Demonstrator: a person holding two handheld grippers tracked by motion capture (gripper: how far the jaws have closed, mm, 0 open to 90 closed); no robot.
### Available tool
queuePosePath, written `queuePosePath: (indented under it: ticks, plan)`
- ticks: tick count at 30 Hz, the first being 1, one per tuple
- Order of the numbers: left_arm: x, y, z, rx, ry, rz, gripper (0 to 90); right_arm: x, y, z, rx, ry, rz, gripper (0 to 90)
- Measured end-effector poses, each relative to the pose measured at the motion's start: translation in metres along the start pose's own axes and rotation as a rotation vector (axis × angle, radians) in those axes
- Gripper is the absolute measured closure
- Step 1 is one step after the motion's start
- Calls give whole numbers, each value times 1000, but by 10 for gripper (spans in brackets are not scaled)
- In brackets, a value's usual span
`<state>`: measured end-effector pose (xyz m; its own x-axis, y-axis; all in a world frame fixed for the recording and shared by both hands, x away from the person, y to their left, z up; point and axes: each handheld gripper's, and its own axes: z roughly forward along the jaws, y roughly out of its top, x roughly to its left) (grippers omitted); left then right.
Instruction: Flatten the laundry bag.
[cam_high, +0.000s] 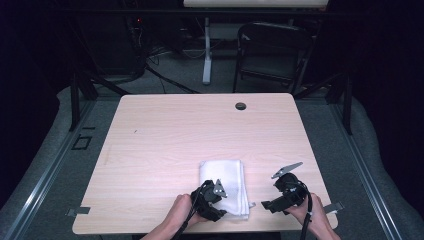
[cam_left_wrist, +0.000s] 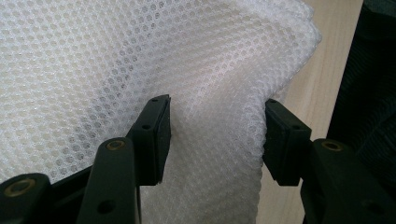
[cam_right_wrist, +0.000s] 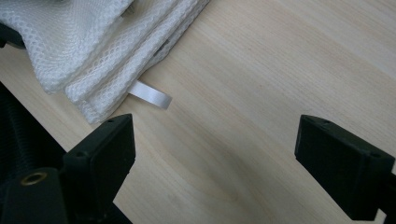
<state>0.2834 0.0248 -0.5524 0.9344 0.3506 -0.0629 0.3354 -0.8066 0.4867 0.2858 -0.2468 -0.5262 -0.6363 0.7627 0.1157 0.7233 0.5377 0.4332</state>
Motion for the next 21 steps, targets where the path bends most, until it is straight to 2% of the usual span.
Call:
queuePosePath:
  ticks: [1, 4, 5, 7, 14, 16, 17, 19, 21]
  plan:
    - [0, 0, 0, 1, -1, -2, 482, 0, 0, 0, -4, 13, 4, 129]
    - [1, 0, -2, -6, -10, -7, 488, 1, 0, 2, -6, 3, 7, 131]
    - [2, -1, -2, -7, -13, -16, 493, 1, 0, 1, -7, 18, 11, 132]
    - [3, -2, -2, -17, -30, -25, 520, 1, 0, 1, -5, 21, 8, 135]
    - [5, -2, -4, -22, -45, -19, 615, 0, -1, 2, 11, 11, -9, 140]
    - [5, -2, -4, -26, -44, -30, 646, 1, -1, 2, 8, 9, -8, 142]
    - [6, -3, -4, -24, -52, -29, 663, 2, 0, 2, 4, 28, -2, 147]
    - [7, -3, -3, -30, -57, -40, 675, 2, 0, 3, 11, 9, -10, 148]
    - [8, -4, -4, -41, -63, -56, 707, 4, 0, 5, 4, 15, -10, 152]
